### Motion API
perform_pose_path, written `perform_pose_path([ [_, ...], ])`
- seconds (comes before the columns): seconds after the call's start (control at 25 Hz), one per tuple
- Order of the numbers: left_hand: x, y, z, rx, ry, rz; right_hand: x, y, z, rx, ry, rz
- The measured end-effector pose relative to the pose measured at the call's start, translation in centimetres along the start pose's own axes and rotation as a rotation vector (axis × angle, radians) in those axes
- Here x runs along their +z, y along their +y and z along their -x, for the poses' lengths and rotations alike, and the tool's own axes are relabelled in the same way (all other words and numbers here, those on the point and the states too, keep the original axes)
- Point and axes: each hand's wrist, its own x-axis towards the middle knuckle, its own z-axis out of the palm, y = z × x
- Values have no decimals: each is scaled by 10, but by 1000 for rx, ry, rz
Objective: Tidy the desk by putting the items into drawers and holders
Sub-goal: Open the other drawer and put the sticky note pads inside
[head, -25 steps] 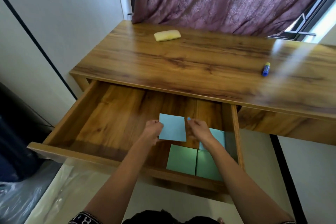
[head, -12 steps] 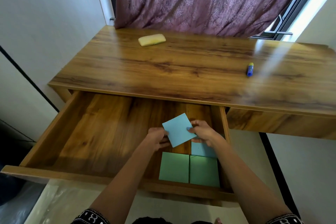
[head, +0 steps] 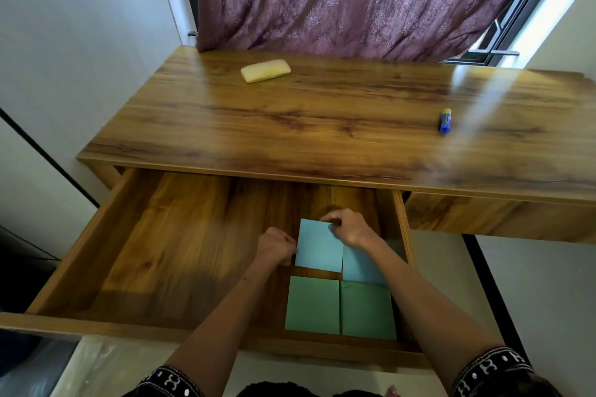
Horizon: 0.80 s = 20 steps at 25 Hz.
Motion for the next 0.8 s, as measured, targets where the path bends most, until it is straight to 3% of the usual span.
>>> perform_pose_path([
  [0.4,-2,6,-3,-13,-21,-273,21,11,0,-28,10,179],
  [0.48,0,4,-3,79,11,-396,25,10,3,-29,19,268],
  [0.68,10,6,0,499,41,-655,30,3,16,-89,94,438],
  [0.8,19,3,-1,547,-8,-672,36,3,19,-62,70,442],
])
